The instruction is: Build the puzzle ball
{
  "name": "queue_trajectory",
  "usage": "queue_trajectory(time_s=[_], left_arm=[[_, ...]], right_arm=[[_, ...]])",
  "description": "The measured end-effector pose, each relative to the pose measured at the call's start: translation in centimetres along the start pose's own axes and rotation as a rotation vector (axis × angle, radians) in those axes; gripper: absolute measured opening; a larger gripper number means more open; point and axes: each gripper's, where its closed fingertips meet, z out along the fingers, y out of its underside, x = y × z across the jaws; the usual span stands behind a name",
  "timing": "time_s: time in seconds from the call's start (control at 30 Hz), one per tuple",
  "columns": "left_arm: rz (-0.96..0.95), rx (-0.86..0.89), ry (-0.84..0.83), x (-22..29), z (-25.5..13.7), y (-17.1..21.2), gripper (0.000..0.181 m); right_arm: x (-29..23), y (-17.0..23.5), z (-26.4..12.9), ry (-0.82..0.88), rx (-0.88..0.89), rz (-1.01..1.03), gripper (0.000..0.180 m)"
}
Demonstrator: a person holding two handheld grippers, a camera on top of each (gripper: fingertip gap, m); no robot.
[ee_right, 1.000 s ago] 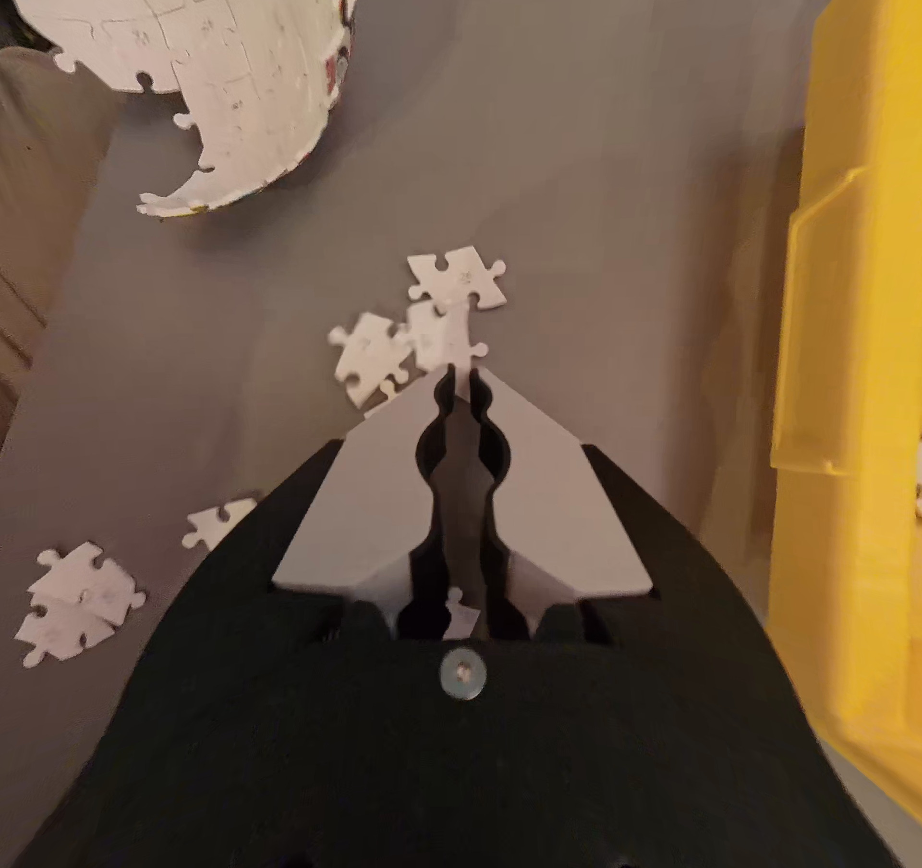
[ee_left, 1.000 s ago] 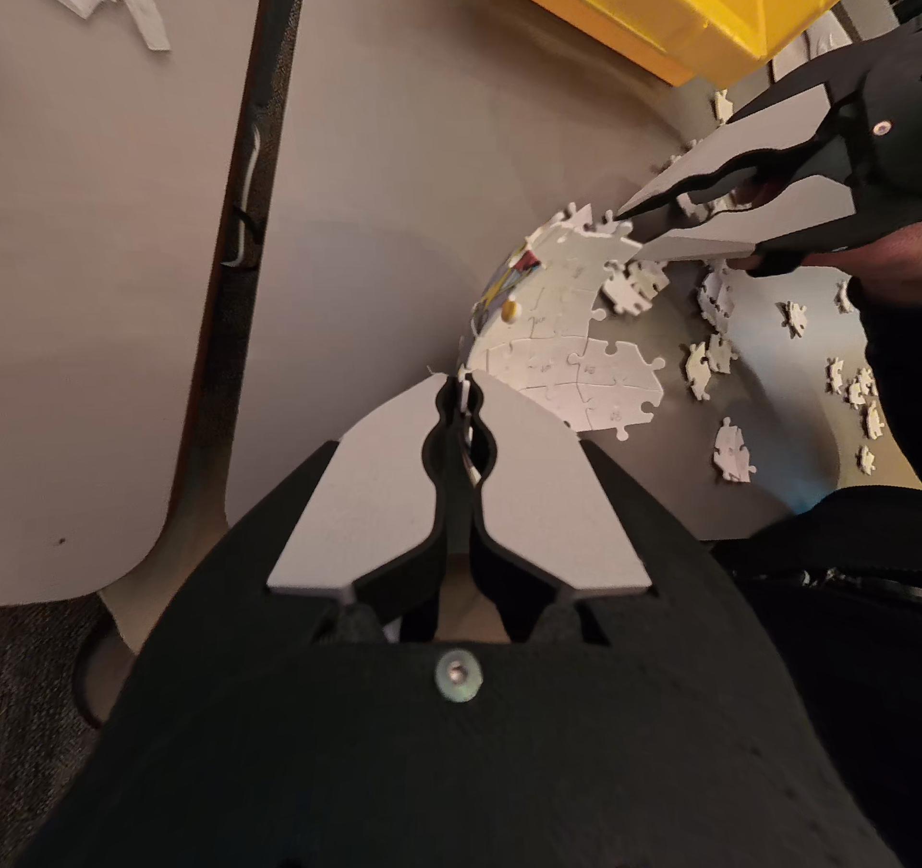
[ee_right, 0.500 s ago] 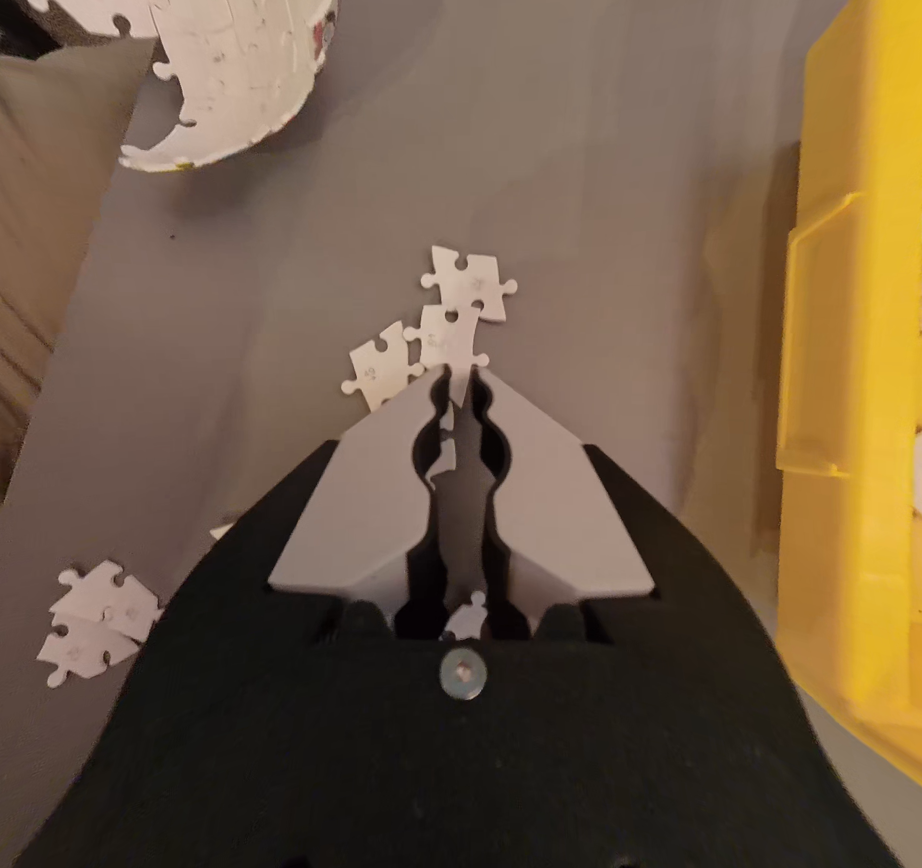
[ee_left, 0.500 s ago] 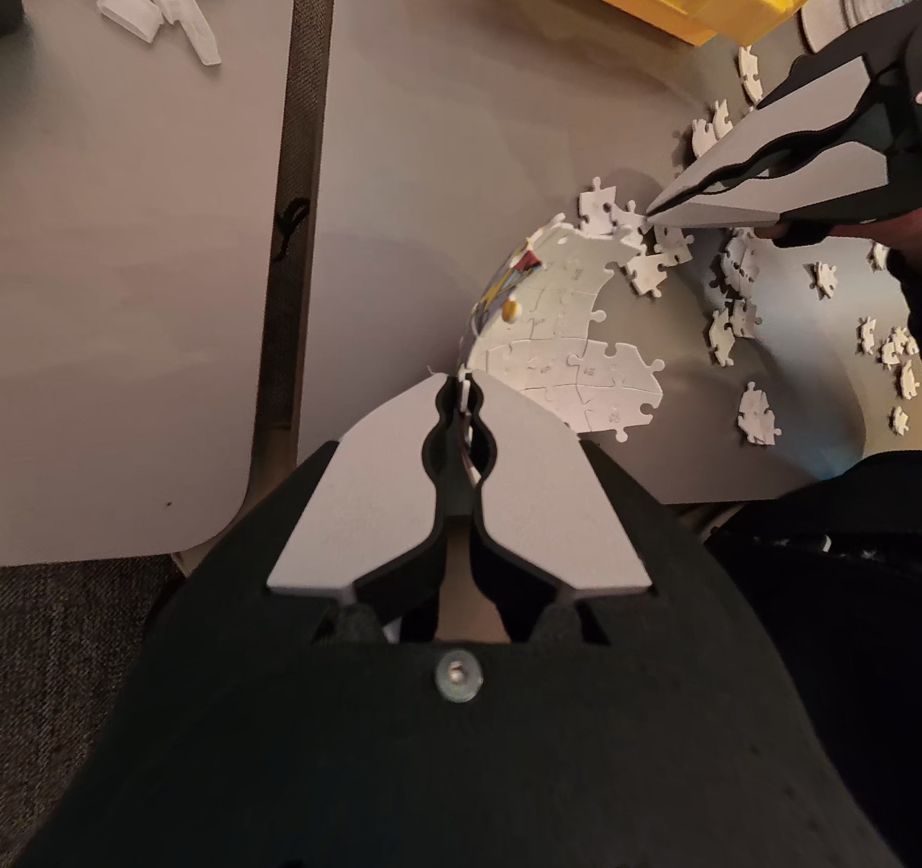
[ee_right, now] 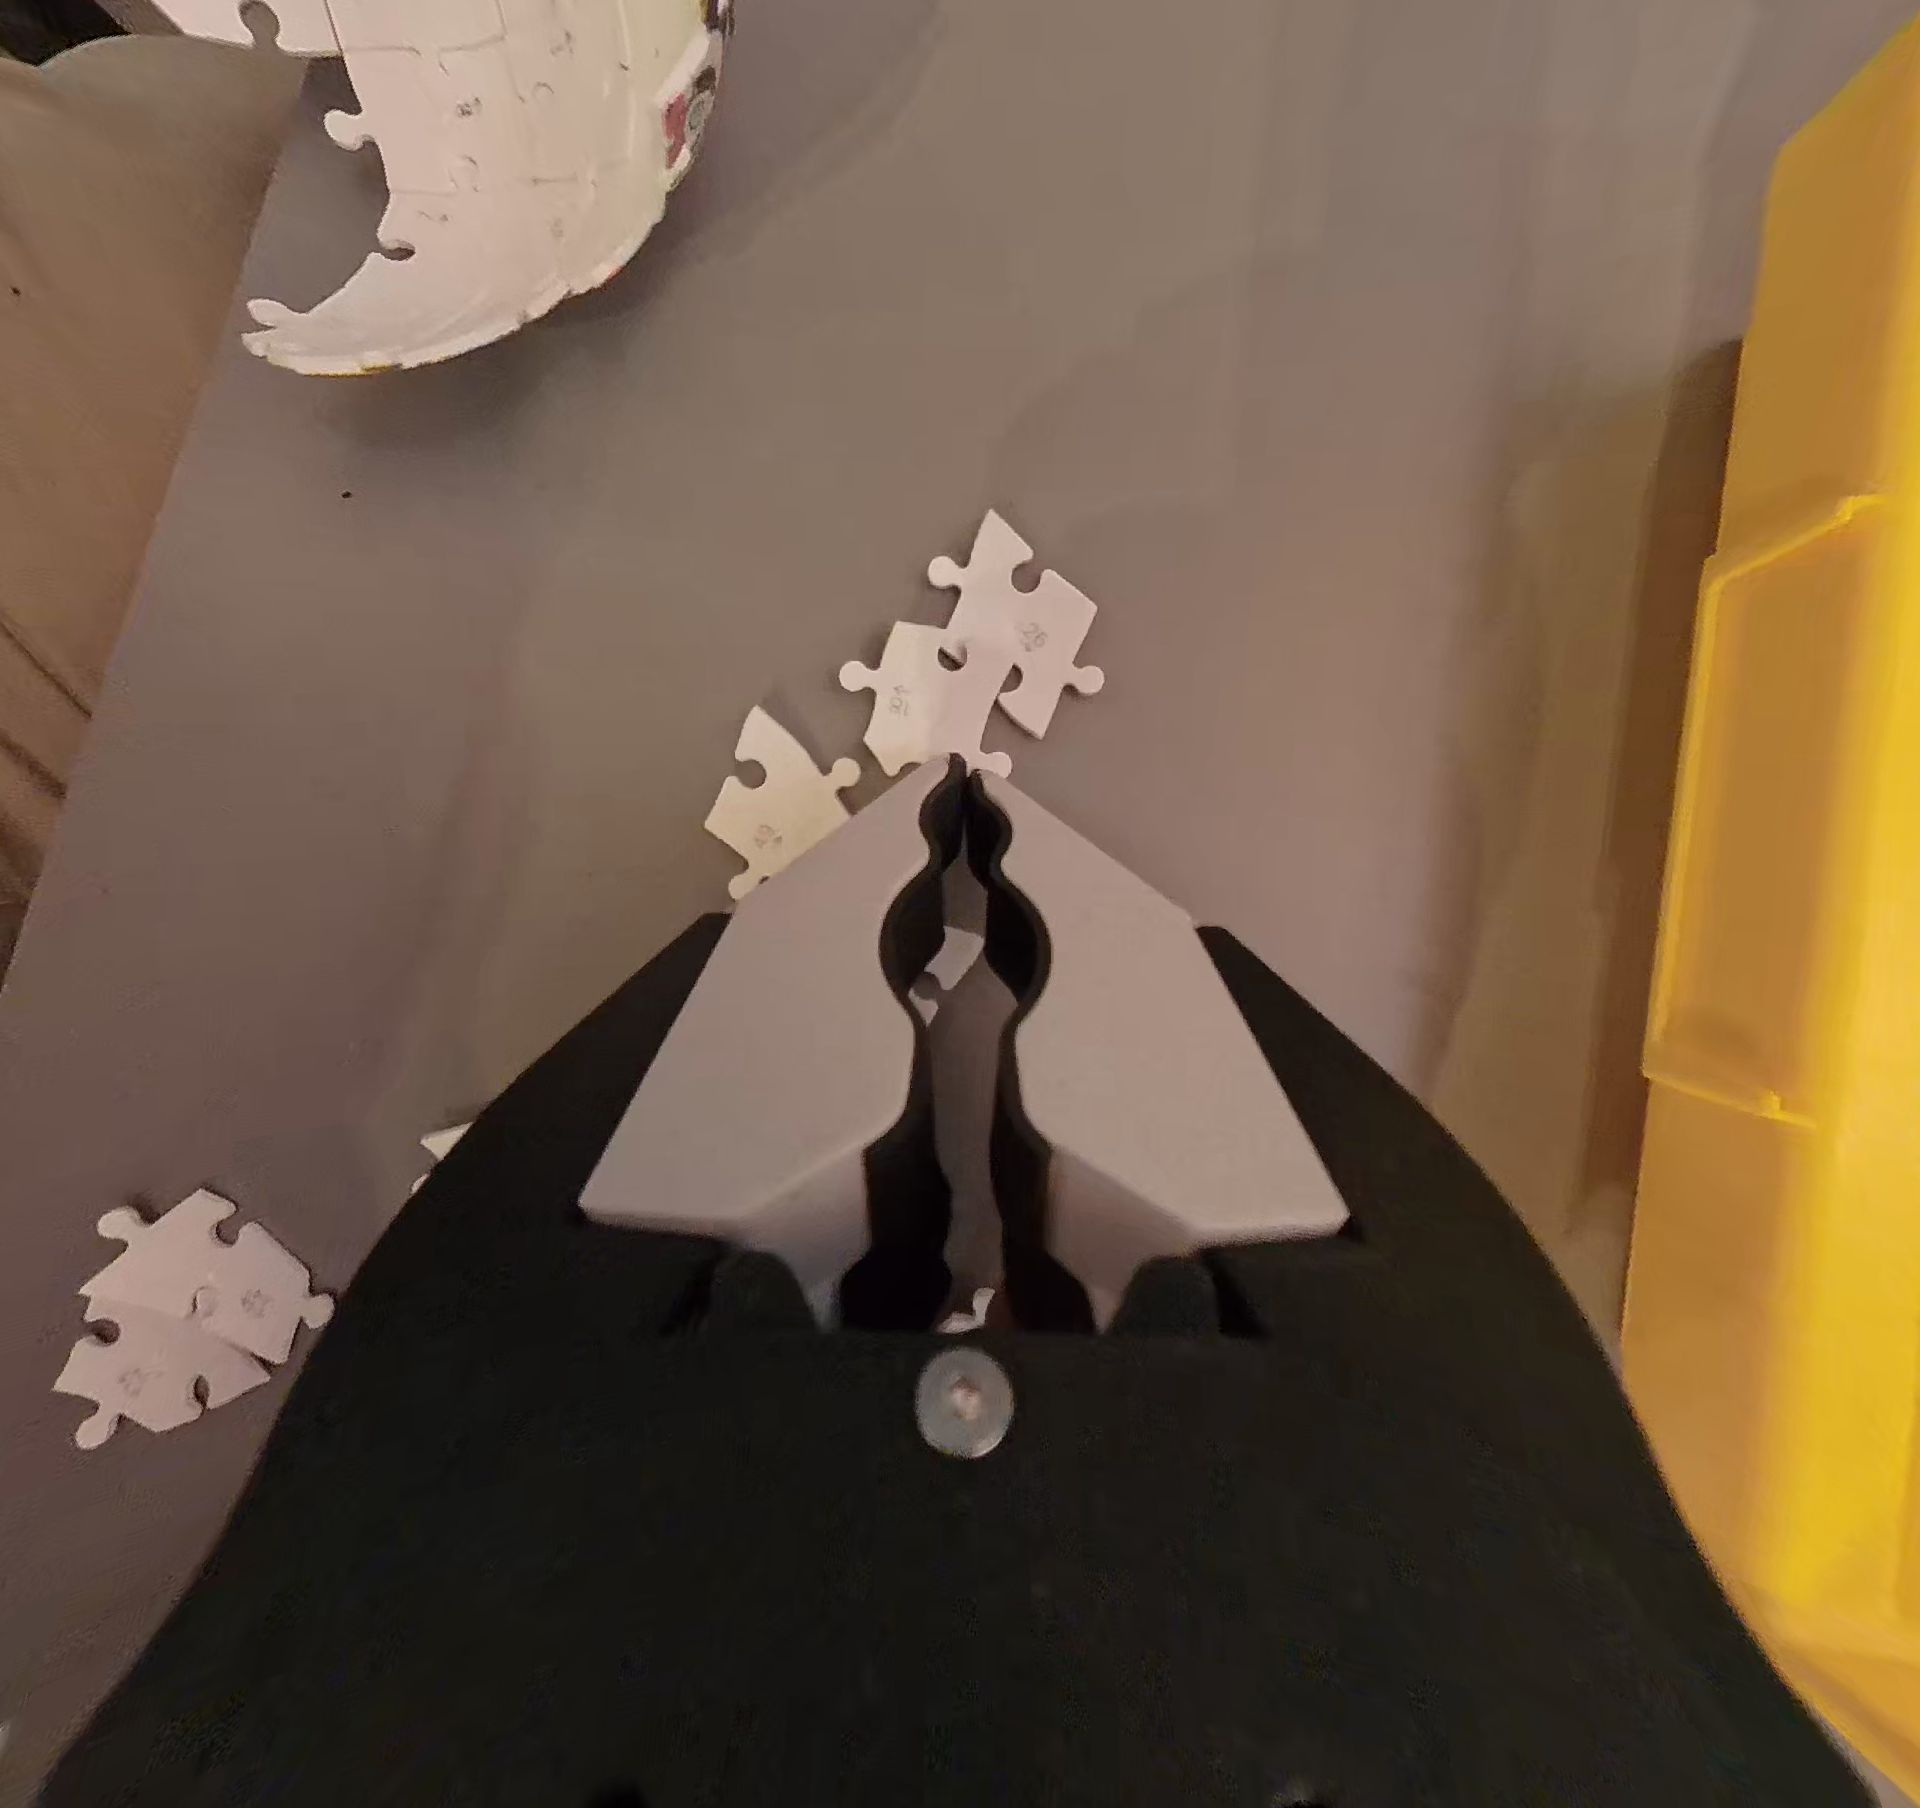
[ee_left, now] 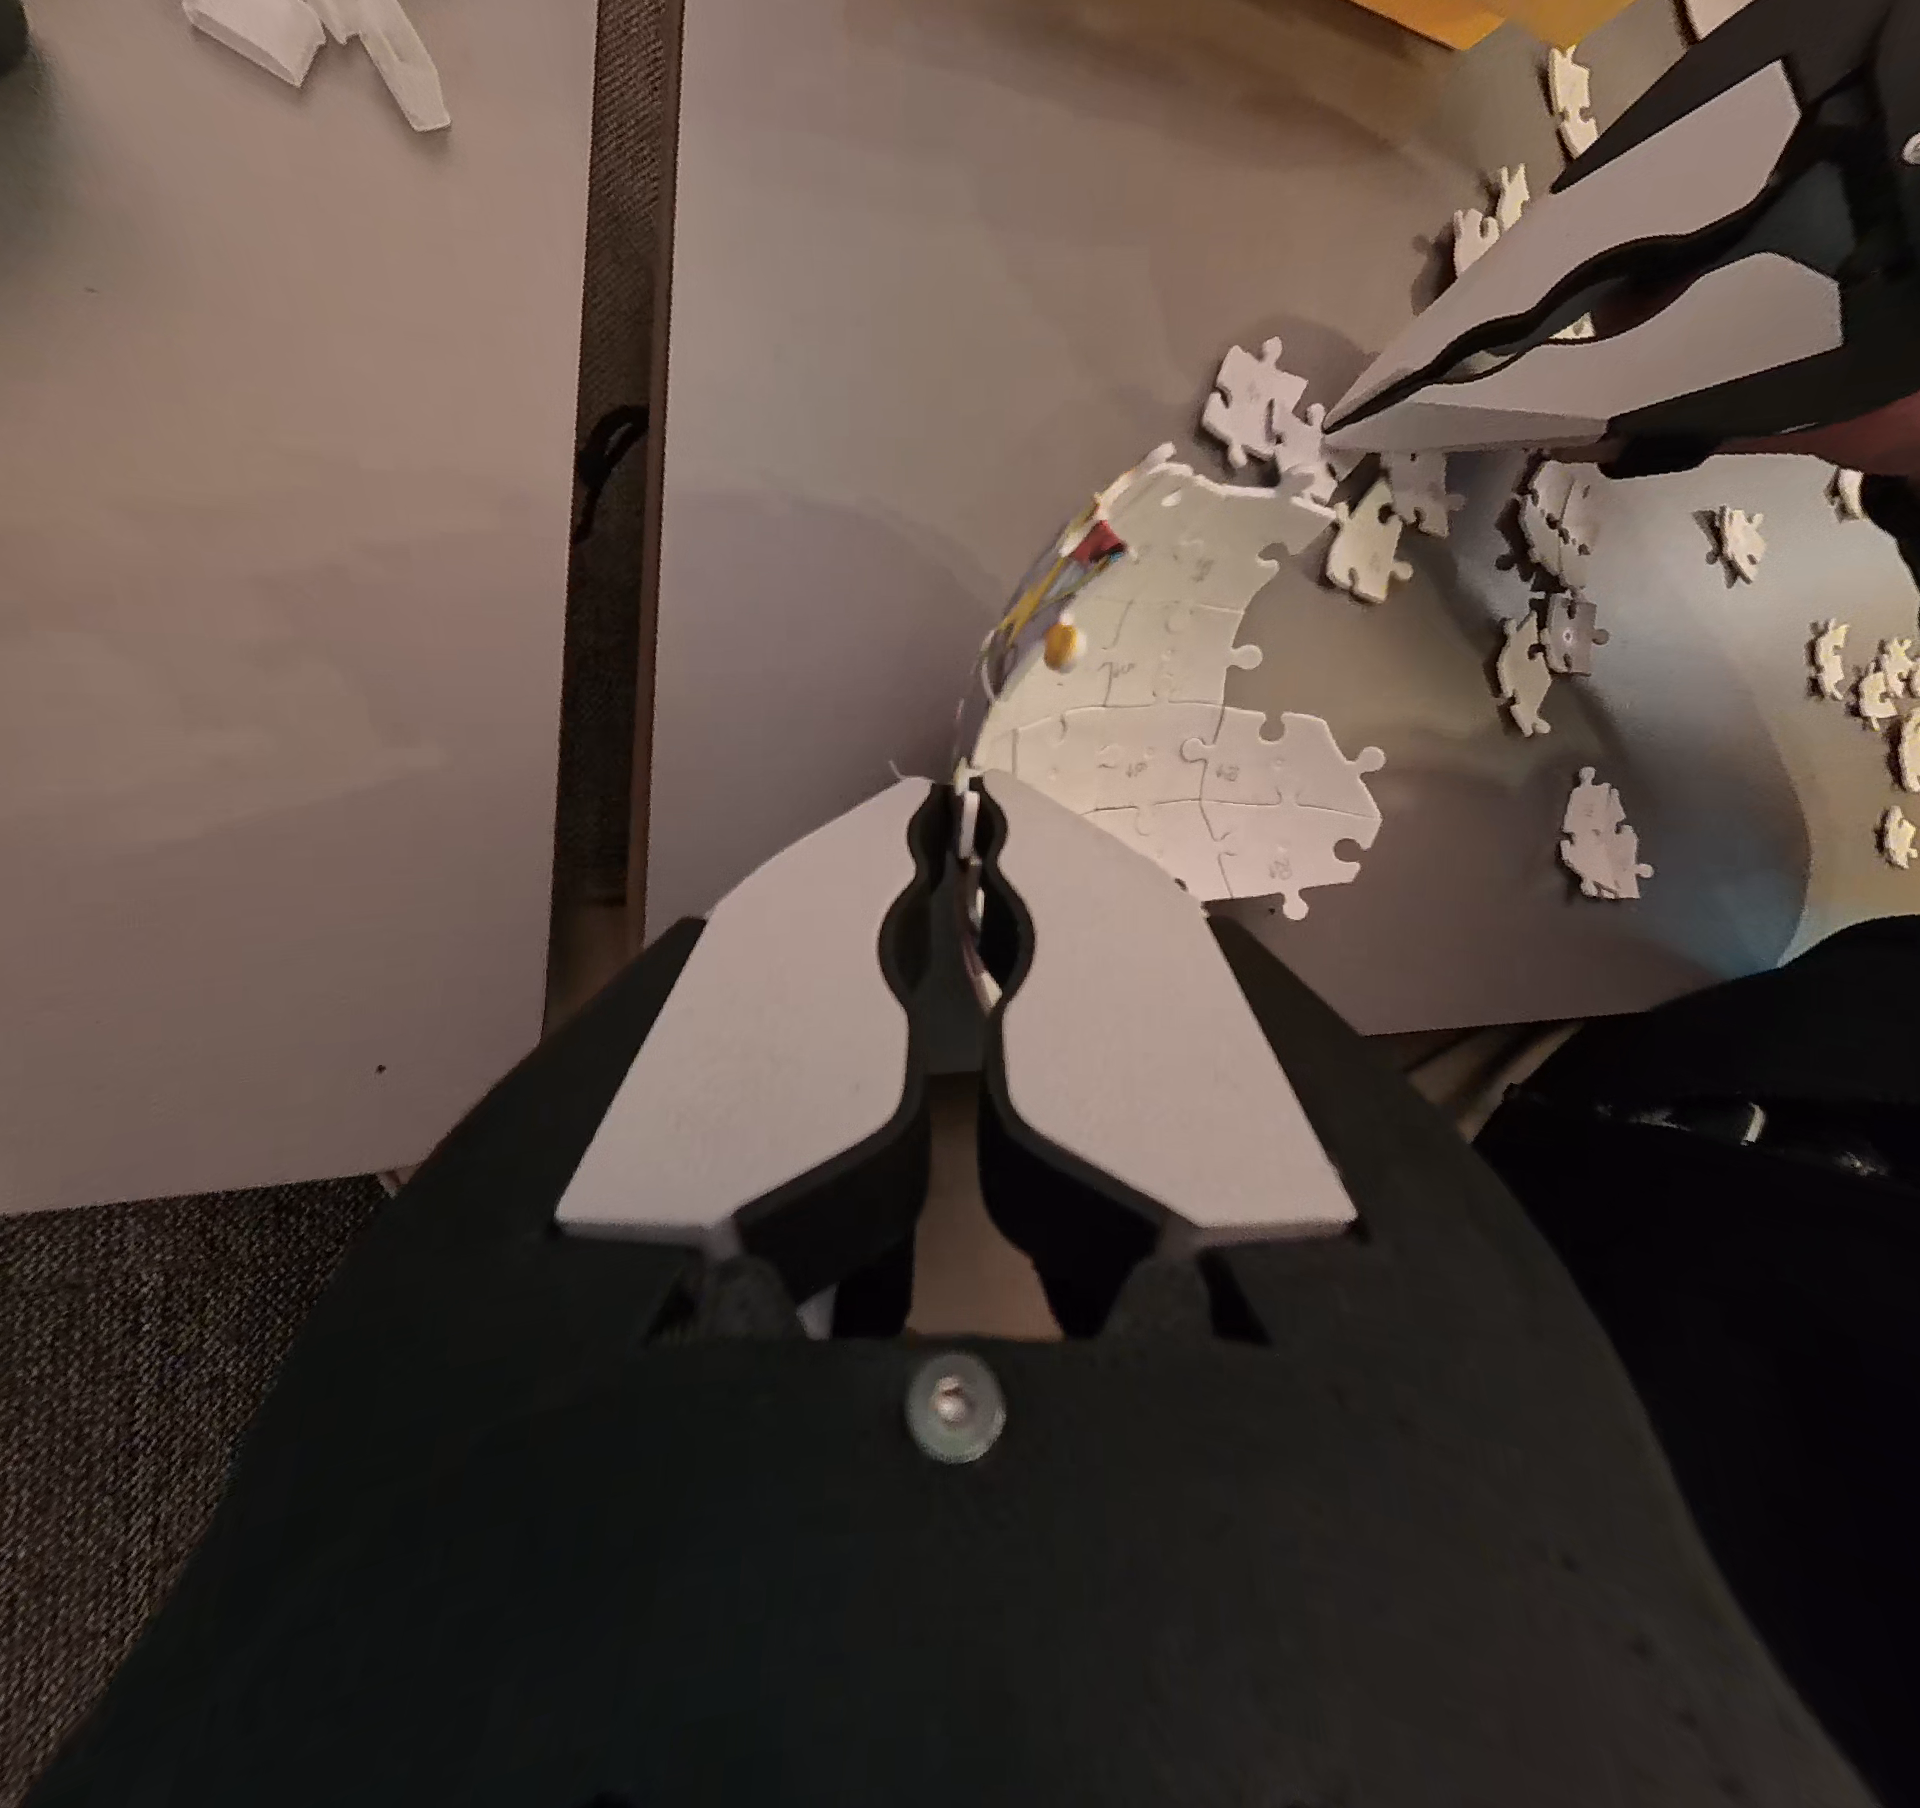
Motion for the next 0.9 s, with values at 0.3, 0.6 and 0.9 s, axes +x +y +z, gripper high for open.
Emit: queue_trajectory(time_s=[0.3, 0.6, 0.9], left_arm=[[0.022, -0.031, -0.033, -1.1, -0.7, 0.2, 0.004], [0.046, -0.076, -0.06, -1.5, -0.9, 0.4, 0.004], [0.143, -0.223, -0.143, -1.3, -0.7, -0.4, 0.004]], right_arm=[[-1.8, -1.5, 1.2, -0.041, -0.01, -0.017, 0.0], [-4.6, -4.5, 3.5, -0.073, -0.038, -0.089, 0.0], [-4.7, -5.7, 2.8, -0.085, 0.025, -0.081, 0.0]])
